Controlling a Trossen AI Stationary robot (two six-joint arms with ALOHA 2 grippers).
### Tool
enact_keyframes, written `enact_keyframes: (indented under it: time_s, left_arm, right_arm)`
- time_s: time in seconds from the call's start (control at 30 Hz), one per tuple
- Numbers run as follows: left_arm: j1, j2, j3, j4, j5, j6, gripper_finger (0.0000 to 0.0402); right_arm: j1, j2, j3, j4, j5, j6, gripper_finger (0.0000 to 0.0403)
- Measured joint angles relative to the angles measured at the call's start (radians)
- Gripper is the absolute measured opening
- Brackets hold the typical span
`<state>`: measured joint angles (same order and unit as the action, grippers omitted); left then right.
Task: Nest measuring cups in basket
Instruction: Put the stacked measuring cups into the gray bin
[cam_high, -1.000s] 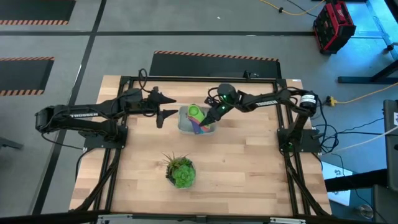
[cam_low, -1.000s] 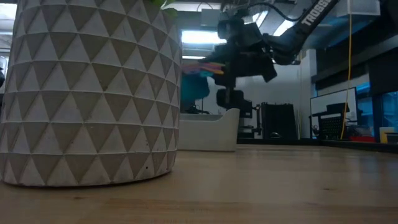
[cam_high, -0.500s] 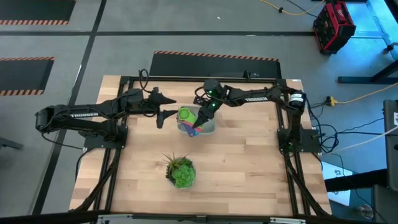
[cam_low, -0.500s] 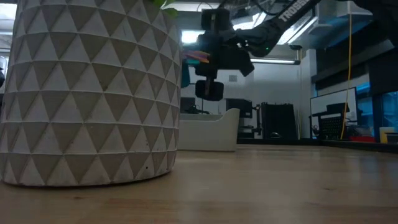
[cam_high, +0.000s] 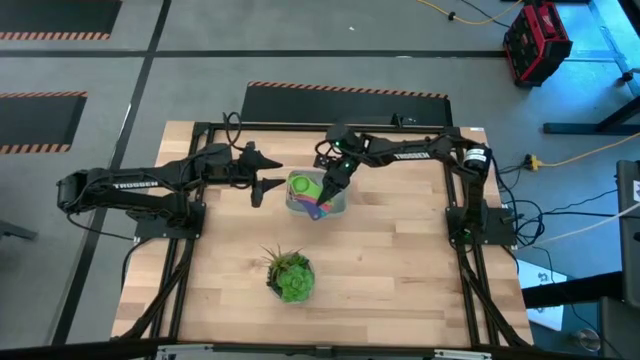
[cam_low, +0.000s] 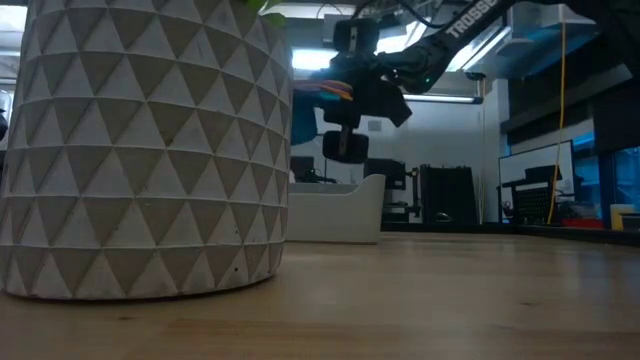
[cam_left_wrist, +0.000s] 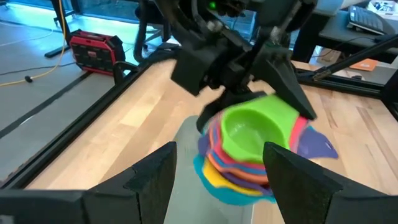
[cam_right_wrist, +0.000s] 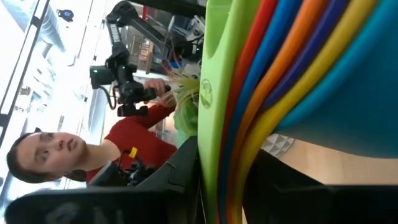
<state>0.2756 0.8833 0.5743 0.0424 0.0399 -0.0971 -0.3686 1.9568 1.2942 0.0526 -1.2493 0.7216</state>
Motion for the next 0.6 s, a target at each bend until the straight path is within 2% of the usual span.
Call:
enact_keyframes:
  time_s: [0.2,0.37,0.5,0.6]
  left_arm:
    - [0.0,0.0,0.0,-0.008,0.001,-0.004,0.0234]
    - [0.0,0.0,0.0,-0.008,0.002,-0.004,0.0234]
    - [0.0,0.0,0.0,-0.009,0.002,-0.004,0.0234]
    - [0.0,0.0,0.0,-0.007,0.002,-0.006,0.0234]
  right_arm:
    - [-0.022,-0.015,0.0,-0.027,-0.016,0.002,0.0085]
    - [-0.024,-0.041,-0.001,-0.155,-0.023,-0.042,0.0085]
    - [-0.024,-0.088,-0.001,-0.311,0.019,-0.146,0.0085]
    - [-0.024,-0.125,-0.001,-0.408,0.111,-0.23,0.0085]
